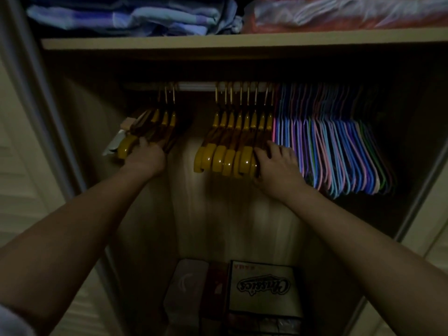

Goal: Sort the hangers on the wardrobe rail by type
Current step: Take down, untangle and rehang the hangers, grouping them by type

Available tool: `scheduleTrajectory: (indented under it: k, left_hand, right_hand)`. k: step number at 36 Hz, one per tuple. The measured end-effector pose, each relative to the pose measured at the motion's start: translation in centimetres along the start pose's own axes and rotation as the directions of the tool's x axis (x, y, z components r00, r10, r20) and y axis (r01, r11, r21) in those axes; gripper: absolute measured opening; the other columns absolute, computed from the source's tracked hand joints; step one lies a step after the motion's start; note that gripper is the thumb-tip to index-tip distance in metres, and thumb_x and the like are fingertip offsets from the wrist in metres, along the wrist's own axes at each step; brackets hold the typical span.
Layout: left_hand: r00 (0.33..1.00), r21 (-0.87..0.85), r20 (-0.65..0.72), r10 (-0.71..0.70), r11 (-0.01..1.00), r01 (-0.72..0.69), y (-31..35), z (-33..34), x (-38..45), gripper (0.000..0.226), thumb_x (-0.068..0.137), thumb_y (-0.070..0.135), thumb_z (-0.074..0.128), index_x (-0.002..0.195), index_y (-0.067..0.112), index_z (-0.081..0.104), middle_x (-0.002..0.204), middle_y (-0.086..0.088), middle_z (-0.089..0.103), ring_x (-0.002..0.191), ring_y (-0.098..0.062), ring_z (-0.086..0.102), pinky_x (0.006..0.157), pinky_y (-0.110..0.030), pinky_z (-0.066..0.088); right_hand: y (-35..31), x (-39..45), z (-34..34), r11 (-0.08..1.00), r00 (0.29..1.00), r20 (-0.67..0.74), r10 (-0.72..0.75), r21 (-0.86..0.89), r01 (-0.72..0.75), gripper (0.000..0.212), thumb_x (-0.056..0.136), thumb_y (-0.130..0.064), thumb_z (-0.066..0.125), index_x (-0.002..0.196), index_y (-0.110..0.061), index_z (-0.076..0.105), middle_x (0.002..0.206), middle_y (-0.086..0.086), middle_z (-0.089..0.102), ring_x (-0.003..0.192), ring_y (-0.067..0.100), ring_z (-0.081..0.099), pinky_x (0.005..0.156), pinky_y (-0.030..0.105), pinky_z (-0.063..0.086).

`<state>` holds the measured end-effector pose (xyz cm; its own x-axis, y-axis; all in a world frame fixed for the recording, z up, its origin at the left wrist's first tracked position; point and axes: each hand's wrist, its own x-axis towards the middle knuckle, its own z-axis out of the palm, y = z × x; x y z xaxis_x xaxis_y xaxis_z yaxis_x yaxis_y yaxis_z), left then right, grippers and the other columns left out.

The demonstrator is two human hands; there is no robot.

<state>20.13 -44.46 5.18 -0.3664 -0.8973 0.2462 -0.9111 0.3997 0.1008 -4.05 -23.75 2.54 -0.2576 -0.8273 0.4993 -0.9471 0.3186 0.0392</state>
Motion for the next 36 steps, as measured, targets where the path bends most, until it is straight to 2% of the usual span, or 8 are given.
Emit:
scheduleTrajectory:
  k: [3, 6, 9, 11, 14, 22, 31, 36]
  left_hand:
    - [0.996, 0.159, -0.07, -0.047, 0.986, 0.058, 2.2, -0.9, -3.3, 0.055, 0.098, 0.026, 0.044, 0.15, 0.025, 0.028, 0.151, -0.022, 0.023, 0.132, -0.048, 0.034, 0.097, -0.06, 0.044]
    - [0.95, 0.253, -0.277, 0.142, 0.965, -0.071, 5.1, -1.6, -5.5, 0.049, 0.096, 0.027, 0.05, 0.143, 0.018, 0.04, 0.139, -0.018, 0.043, 0.126, -0.04, 0.044, 0.091, -0.053, 0.047]
    - [0.916, -0.143, -0.324, 0.237, 0.945, -0.295, 8.0, -1.5, -5.3, 0.051, 0.102, 0.039, 0.043, 0.149, 0.023, 0.034, 0.138, -0.014, 0.047, 0.127, -0.033, 0.045, 0.101, -0.048, 0.042]
    - [0.981, -0.494, -0.125, 0.147, 0.848, -0.19, 9.6, -1.1, -4.0, 0.058, 0.102, 0.051, 0.039, 0.155, 0.032, 0.023, 0.149, -0.014, 0.037, 0.135, -0.036, 0.038, 0.111, -0.05, 0.036]
    - [0.991, -0.655, 0.08, 0.105, 0.755, -0.028, 10.8, -0.2, -2.7, 0.078, 0.089, 0.066, 0.05, 0.155, 0.042, 0.015, 0.158, -0.012, 0.025, 0.138, -0.041, 0.037, 0.111, -0.056, 0.037]
    - [0.996, -0.601, -0.04, 0.074, 0.795, -0.084, 10.1, 0.8, -1.5, 0.064, 0.085, 0.06, 0.059, 0.143, 0.051, 0.033, 0.126, 0.0, 0.061, 0.102, -0.028, 0.065, 0.09, -0.05, 0.055]
    - [0.996, -0.537, -0.084, -0.03, 0.843, -0.02, 5.7, -0.4, -1.1, 0.06, 0.094, 0.04, 0.058, 0.15, 0.038, 0.036, 0.14, -0.009, 0.052, 0.123, -0.032, 0.053, 0.092, -0.034, 0.042]
    - [0.996, -0.439, -0.081, -0.023, 0.898, -0.015, 4.0, -1.6, -1.6, 0.06, 0.098, 0.042, 0.055, 0.152, 0.036, 0.031, 0.147, -0.011, 0.046, 0.13, -0.034, 0.048, 0.102, -0.042, 0.042]
  right_hand:
    - [0.1, 0.1, 0.3, 0.998, 0.999, -0.027, -0.024, -0.051, 0.023, 0.086, 0.083, -0.049, 0.069, 0.152, -0.021, 0.026, 0.155, 0.018, 0.027, 0.14, 0.041, 0.026, 0.118, 0.056, 0.018]
    - [0.1, 0.2, 0.6, 0.996, 0.997, -0.048, -0.052, -0.078, 0.048, 0.092, 0.082, -0.045, 0.071, 0.154, -0.019, 0.021, 0.156, 0.017, 0.026, 0.142, 0.039, 0.027, 0.118, 0.057, 0.02]
    - [-0.2, 0.3, 0.8, 0.996, 0.997, -0.057, -0.052, -0.073, 0.048, 0.095, 0.084, -0.044, 0.071, 0.156, -0.018, 0.014, 0.157, 0.017, 0.027, 0.142, 0.038, 0.027, 0.118, 0.056, 0.018]
    - [-0.4, 0.4, 0.9, 0.997, 0.996, -0.069, -0.049, -0.064, 0.044, 0.096, 0.084, -0.043, 0.071, 0.156, -0.018, 0.013, 0.156, 0.018, 0.029, 0.142, 0.038, 0.029, 0.118, 0.056, 0.017]
    - [-0.3, 0.3, 0.8, 0.997, 0.997, -0.067, -0.042, -0.074, 0.037, 0.097, 0.082, -0.04, 0.073, 0.156, -0.017, 0.014, 0.154, 0.02, 0.031, 0.141, 0.04, 0.031, 0.118, 0.056, 0.018]
    - [0.1, 0.3, 0.6, 0.989, 0.994, -0.078, -0.079, -0.129, 0.068, 0.084, 0.081, -0.025, 0.075, 0.151, -0.013, 0.03, 0.149, 0.021, 0.04, 0.134, 0.041, 0.04, 0.119, 0.054, 0.021]
    - [-1.5, 1.2, 0.8, 0.989, 0.99, -0.066, -0.128, -0.089, 0.122, 0.082, 0.088, -0.019, 0.068, 0.155, -0.012, 0.023, 0.155, 0.024, 0.03, 0.141, 0.043, 0.032, 0.12, 0.047, 0.018]
    - [-3.5, 2.0, 1.2, 0.985, 0.987, -0.047, -0.156, -0.076, 0.152, 0.084, 0.089, -0.018, 0.067, 0.156, -0.013, 0.017, 0.158, 0.024, 0.024, 0.144, 0.043, 0.027, 0.121, 0.046, 0.015]
